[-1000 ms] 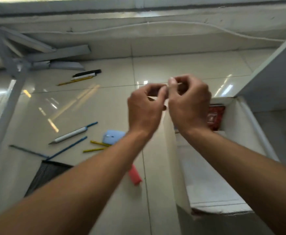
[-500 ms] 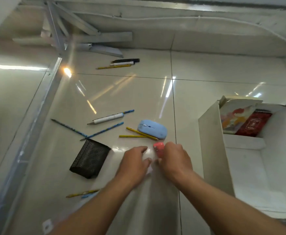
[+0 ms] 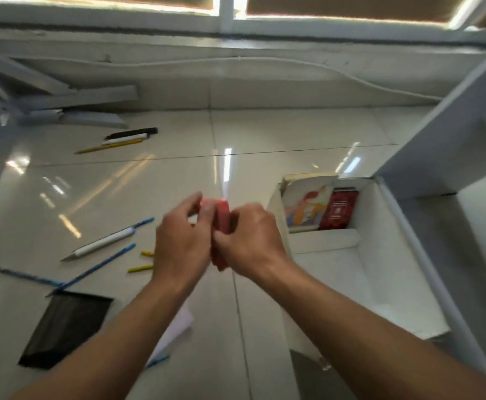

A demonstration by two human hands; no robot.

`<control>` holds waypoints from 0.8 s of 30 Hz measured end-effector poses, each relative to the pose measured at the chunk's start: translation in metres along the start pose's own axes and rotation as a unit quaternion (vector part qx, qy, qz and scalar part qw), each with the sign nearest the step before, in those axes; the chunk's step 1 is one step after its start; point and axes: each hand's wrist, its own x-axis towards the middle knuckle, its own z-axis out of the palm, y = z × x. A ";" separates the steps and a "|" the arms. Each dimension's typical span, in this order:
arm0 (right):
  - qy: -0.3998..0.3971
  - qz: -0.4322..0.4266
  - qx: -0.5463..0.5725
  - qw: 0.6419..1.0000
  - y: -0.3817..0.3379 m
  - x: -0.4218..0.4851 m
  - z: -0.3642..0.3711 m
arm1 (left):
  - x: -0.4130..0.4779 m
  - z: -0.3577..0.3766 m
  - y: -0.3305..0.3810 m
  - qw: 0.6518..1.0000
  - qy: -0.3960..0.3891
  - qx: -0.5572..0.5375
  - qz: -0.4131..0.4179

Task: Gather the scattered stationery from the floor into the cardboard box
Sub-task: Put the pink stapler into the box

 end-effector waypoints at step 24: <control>-0.019 0.234 -0.184 0.954 0.168 -0.007 -0.152 | -0.089 0.236 0.057 0.921 -0.252 -0.093 -0.281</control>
